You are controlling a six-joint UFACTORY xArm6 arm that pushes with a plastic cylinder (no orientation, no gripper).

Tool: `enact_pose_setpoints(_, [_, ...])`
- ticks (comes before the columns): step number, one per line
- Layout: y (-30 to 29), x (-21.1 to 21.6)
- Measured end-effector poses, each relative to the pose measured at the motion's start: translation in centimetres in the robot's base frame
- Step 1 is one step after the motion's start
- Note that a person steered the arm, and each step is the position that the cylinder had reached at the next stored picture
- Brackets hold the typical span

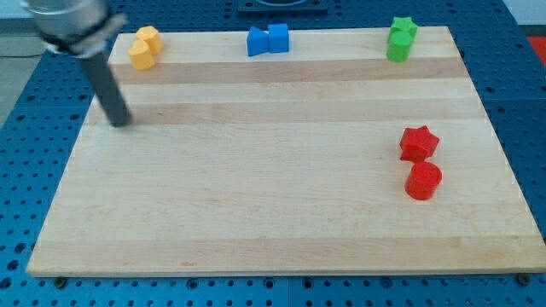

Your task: Slide the yellow heart to the bottom left of the blue triangle

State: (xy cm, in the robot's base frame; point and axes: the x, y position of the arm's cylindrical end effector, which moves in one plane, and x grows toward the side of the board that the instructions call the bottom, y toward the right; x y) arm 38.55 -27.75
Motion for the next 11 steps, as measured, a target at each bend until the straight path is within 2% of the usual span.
enact_pose_setpoints(1, [-2.6,-1.8])
enact_pose_setpoints(2, [-2.6,-5.3])
enact_pose_setpoints(3, [-2.6,-11.0])
enact_pose_setpoints(4, [-0.8,-14.3])
enact_pose_setpoints(5, [4.1,-13.5])
enact_pose_setpoints(8, [16.7,-7.6])
enact_pose_setpoints(9, [15.6,-7.2])
enact_pose_setpoints(11, [13.5,-2.8])
